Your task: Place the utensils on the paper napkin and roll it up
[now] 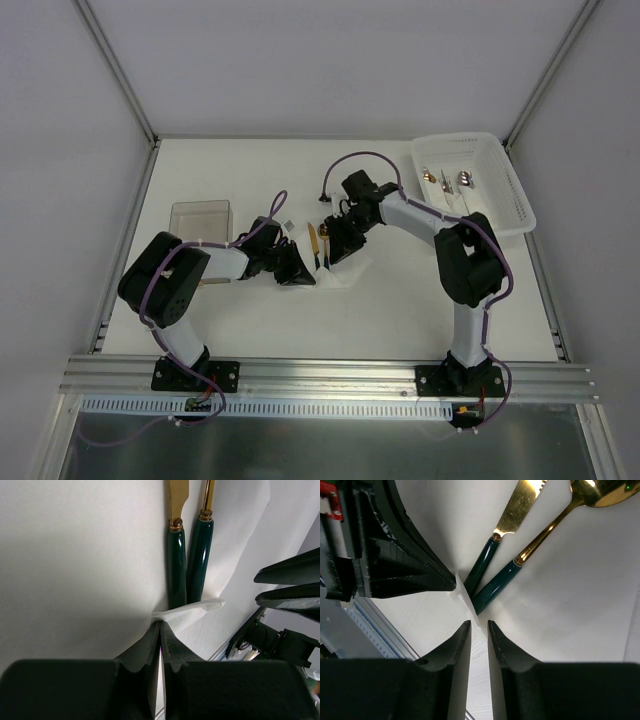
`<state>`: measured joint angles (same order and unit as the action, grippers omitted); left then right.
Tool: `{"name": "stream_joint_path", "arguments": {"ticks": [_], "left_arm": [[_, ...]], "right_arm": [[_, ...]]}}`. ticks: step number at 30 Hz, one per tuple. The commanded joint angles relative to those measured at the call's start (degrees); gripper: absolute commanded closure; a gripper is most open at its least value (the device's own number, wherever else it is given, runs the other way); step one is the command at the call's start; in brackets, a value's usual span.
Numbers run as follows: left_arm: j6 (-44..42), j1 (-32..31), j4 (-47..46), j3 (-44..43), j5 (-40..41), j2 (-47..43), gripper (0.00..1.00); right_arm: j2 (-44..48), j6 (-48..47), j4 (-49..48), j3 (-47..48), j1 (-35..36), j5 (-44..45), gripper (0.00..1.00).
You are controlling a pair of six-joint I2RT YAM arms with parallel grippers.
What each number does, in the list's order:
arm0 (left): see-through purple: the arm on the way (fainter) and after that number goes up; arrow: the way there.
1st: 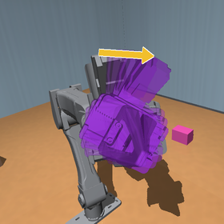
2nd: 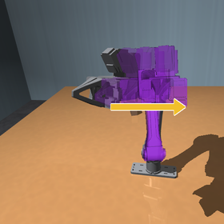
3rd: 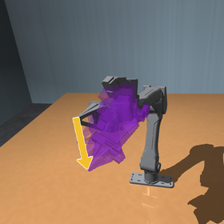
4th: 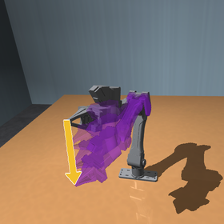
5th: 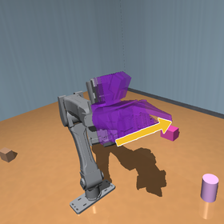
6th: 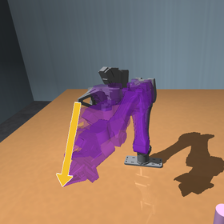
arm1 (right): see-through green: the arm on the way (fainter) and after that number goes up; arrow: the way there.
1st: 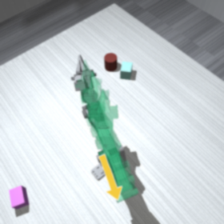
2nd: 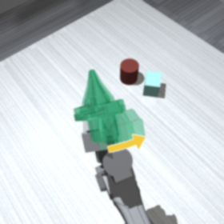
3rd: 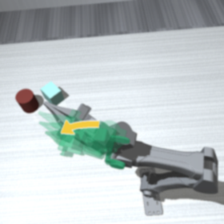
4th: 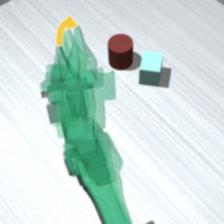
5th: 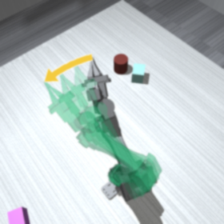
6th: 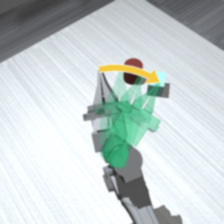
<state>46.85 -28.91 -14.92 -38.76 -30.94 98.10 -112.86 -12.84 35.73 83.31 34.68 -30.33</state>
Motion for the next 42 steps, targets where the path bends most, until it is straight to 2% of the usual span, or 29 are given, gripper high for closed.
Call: {"name": "stream_joint_path", "arguments": {"ticks": [1, 3, 8, 15, 27, 35, 42], "left_arm": [[-3.17, -0.45, 4.90, 0.00, 2.02, 1.04, 0.96], [-3.17, -0.45, 5.07, -0.17, 1.94, 1.30, 0.95], [-3.52, -0.54, 5.42, -0.61, 1.67, 1.48, 0.95], [-4.49, -0.54, 6.22, -1.49, 1.32, 1.48, 0.92], [-5.72, -0.45, 7.97, -2.63, 1.49, 1.30, 0.92], [-6.16, -0.45, 9.11, -3.51, 1.50, 1.39, 0.92], [-5.98, -0.45, 9.64, -3.60, 1.84, 0.69, 0.88]], "right_arm": [[1.23, 0.19, -2.50, 0.11, -0.22, -5.70, 0.77], [2.11, -1.04, -3.47, -1.21, -0.05, -7.64, 0.73], [2.47, -3.77, -3.47, -2.71, 0.30, -8.08, 0.72], [1.33, -7.11, -3.56, -4.38, 0.74, -5.27, 0.68], [-1.13, -8.08, -5.05, -4.56, 1.01, -5.18, 0.70], [-2.01, -7.81, -5.67, -5.44, 1.18, -5.36, 0.73], [-2.80, -7.29, -6.19, -5.61, 1.18, -5.88, 0.86]]}}
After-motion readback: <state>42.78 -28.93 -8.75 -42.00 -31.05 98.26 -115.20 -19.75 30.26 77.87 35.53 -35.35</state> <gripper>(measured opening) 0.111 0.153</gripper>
